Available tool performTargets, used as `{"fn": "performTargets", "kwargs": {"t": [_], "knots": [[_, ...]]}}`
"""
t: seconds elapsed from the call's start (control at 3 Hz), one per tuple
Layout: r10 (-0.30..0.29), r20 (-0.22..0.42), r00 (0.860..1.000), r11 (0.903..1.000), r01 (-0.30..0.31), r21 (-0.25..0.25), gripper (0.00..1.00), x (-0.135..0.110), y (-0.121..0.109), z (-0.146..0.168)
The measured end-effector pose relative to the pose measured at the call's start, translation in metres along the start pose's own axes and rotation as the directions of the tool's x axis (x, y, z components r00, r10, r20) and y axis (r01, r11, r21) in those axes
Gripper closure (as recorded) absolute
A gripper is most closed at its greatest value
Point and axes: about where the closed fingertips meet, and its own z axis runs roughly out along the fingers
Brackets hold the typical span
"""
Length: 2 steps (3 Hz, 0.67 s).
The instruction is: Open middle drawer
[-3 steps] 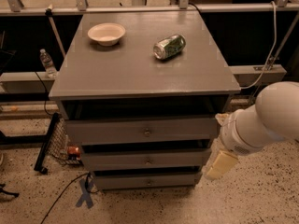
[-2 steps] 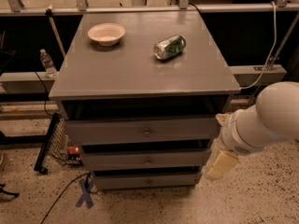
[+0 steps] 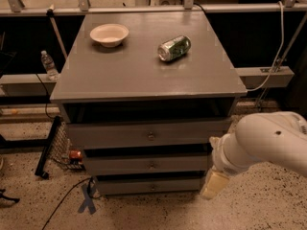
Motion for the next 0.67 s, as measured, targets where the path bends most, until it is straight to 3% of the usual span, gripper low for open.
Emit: {"fn": "performTargets", "kwargs": {"t": [0.67], "knots": [[0.016,0.069,0.997,0.9972,-0.011,-0.073,0.00,0.001,0.019,0.084]]}}
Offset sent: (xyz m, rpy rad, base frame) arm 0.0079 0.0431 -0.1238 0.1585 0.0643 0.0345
